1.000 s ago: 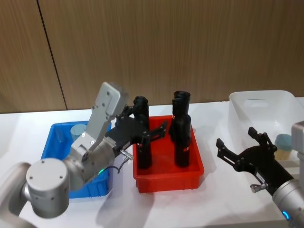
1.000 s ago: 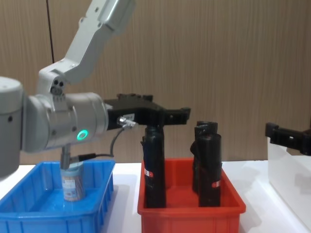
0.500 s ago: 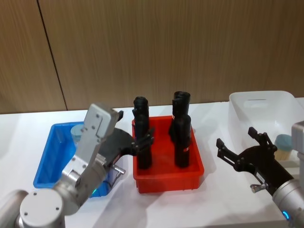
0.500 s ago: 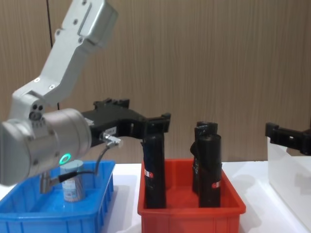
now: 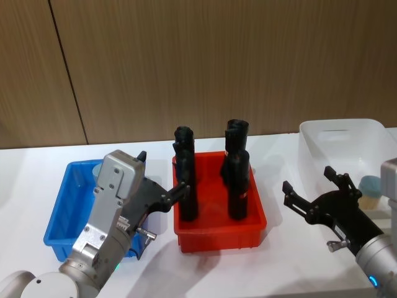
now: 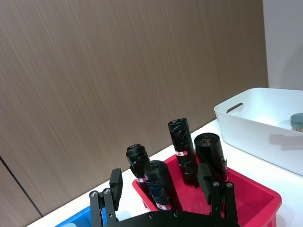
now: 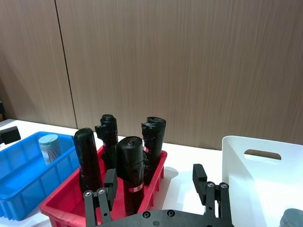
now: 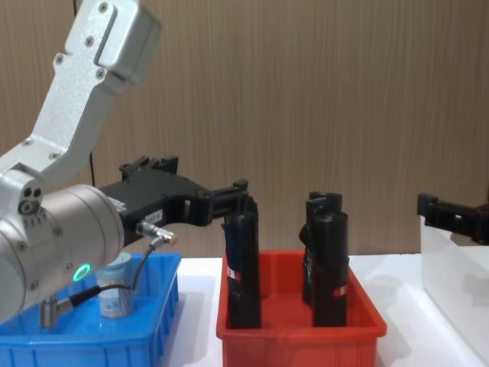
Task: Pick the cotton swabs from the blue box and place them into the white box.
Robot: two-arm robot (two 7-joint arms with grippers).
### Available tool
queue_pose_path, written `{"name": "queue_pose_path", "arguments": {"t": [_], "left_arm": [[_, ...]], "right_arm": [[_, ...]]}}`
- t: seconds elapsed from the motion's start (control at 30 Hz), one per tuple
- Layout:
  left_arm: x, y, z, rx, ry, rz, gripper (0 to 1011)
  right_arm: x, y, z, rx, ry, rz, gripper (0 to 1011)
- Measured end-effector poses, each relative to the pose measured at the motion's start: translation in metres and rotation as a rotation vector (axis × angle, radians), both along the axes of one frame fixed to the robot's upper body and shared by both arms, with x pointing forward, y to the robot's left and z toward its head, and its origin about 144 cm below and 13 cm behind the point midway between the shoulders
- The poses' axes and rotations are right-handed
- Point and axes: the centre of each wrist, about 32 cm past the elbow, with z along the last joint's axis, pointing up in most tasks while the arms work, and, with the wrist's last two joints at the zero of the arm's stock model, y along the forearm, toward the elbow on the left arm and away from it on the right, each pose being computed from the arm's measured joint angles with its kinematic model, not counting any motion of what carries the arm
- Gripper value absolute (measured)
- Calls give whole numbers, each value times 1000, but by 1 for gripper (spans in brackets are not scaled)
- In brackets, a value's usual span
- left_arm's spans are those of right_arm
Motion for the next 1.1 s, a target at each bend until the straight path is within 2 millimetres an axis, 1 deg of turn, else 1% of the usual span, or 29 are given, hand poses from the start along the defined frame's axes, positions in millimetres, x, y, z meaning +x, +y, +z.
{"name": "queue_pose_path", "arguments": {"t": [0.4,0.57,0.93,1.1], "left_arm": [[0,0,0,-1,-1,2,1000],[0,0,0,-1,-1,2,1000],[0,0,0,-2,0,3,1000],[0,0,0,-2,0,3,999]], "right_arm": [[0,0,0,0,0,1,1002],[4,0,0,-2,0,10,1001],[23,-1,-4,-23,8,50,1001],[38,-2,-5,-32,13,78,1002]]}}
